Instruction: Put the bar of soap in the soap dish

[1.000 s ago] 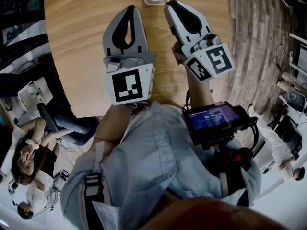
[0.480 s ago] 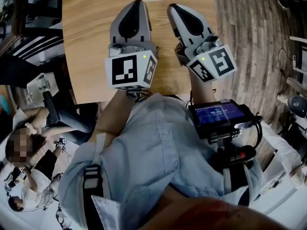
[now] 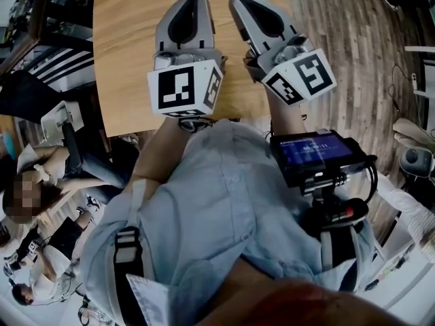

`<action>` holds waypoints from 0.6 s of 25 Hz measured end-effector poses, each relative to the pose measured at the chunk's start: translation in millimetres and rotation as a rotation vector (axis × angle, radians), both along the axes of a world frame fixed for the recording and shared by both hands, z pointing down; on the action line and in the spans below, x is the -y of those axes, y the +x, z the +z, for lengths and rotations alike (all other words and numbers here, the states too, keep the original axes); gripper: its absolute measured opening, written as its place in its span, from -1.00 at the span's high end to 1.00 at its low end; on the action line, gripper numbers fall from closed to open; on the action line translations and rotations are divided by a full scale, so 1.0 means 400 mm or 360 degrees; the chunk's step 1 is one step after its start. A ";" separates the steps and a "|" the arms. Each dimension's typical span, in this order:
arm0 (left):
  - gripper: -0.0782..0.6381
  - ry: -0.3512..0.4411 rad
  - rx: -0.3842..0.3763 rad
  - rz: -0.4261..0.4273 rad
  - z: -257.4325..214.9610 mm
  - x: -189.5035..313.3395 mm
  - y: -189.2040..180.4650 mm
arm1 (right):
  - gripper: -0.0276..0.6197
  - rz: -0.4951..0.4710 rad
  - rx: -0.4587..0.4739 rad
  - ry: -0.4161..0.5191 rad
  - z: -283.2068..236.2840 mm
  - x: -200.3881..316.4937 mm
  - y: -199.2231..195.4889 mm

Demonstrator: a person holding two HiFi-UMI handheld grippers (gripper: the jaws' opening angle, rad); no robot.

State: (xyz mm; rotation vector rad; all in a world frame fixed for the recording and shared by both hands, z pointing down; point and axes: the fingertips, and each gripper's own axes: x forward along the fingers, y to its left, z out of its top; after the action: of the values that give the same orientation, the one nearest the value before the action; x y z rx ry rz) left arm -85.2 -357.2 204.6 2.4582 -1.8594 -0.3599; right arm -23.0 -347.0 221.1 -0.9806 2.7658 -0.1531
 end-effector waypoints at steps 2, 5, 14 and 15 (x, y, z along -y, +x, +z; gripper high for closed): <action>0.76 0.0025 0.0003 -0.0006 0.021 0.005 -0.013 | 0.90 -0.0009 0.0010 0.0030 0.018 0.004 -0.013; 0.76 -0.0003 0.0018 -0.0065 0.113 0.081 -0.074 | 0.90 -0.0078 0.0037 0.0000 0.109 0.084 -0.078; 0.76 -0.0389 -0.0097 -0.0004 0.396 0.327 -0.104 | 0.90 -0.0027 -0.0062 -0.0367 0.361 0.324 -0.114; 0.76 -0.0370 -0.0101 -0.0025 0.403 0.359 -0.118 | 0.90 -0.0049 -0.0065 -0.0348 0.367 0.359 -0.126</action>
State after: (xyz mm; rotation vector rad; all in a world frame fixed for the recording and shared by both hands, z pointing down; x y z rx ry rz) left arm -132.3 -500.8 365.9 2.2551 -1.7845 -0.2058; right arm -73.6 -490.5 368.1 -1.0012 2.8473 -0.4541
